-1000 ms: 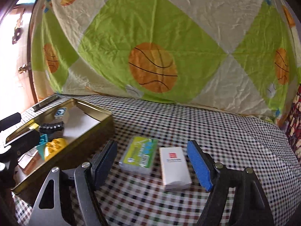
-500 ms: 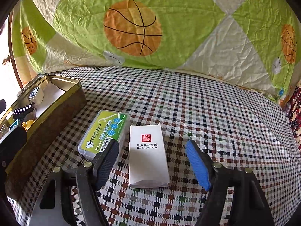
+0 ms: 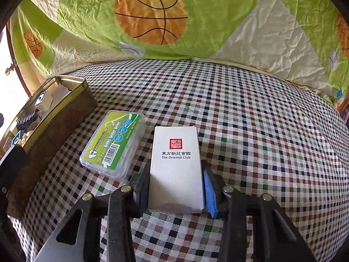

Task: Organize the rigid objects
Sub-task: 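Move the right tool to the white Oriental Club box while the left tool moves to the green floss box, then grasp the white box with the right tool while the left tool grasps the green floss box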

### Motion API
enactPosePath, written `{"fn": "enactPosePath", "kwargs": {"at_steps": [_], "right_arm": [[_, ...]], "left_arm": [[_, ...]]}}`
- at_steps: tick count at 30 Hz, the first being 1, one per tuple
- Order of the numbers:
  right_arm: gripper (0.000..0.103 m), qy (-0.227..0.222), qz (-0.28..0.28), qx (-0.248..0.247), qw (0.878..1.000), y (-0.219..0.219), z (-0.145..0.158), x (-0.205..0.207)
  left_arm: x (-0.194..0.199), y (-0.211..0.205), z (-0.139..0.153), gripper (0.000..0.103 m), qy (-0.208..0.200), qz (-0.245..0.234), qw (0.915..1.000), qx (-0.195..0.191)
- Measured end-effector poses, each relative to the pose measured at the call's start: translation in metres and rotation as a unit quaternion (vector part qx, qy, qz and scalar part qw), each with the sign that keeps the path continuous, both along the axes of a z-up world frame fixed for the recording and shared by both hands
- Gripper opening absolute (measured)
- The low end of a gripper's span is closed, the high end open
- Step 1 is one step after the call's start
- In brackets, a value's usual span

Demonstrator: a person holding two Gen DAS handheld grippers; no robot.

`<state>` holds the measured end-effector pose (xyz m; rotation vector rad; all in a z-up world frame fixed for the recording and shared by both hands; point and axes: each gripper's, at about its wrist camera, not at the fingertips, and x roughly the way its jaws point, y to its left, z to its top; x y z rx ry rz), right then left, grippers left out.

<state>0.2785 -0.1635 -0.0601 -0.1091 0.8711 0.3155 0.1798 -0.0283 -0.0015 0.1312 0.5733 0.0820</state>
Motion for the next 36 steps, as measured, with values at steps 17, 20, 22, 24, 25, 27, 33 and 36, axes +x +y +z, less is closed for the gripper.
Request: {"fn": "enactPosePath", "kwargs": {"at_steps": [17, 20, 22, 24, 25, 27, 33, 36], "right_arm": [[0.044, -0.019, -0.07, 0.018, 0.997, -0.049, 0.011, 0.002], [0.044, -0.028, -0.059, 0.018, 0.998, -0.046, 0.014, -0.004], [0.044, -0.028, -0.053, 0.022, 0.998, -0.046, 0.014, -0.005], [0.044, -0.028, -0.048, 0.027, 0.998, -0.046, 0.015, -0.007], [0.044, -0.03, -0.046, 0.028, 0.998, -0.046, 0.016, -0.008], [0.044, -0.038, -0.042, 0.027, 0.998, -0.044, 0.018, -0.011], [0.044, -0.057, -0.031, 0.034, 0.997, -0.041, 0.024, -0.023], [0.044, -0.068, -0.032, 0.038, 0.996, -0.043, 0.026, -0.028]], "left_arm": [[0.093, -0.034, -0.05, 0.102, 0.13, -0.012, 0.9901, -0.052], [0.099, -0.037, -0.053, 0.1, 0.141, -0.007, 0.9893, -0.036], [0.098, -0.038, -0.052, 0.091, 0.138, -0.018, 0.9895, -0.04], [0.099, -0.036, -0.055, 0.069, 0.153, -0.03, 0.9867, -0.045], [0.099, -0.035, -0.057, 0.062, 0.161, -0.033, 0.9851, -0.05], [0.099, -0.033, -0.057, 0.054, 0.165, -0.042, 0.9836, -0.06], [0.089, -0.033, -0.051, 0.054, 0.146, -0.051, 0.9857, -0.066], [0.08, -0.032, -0.046, 0.054, 0.131, -0.051, 0.988, -0.064]]}}
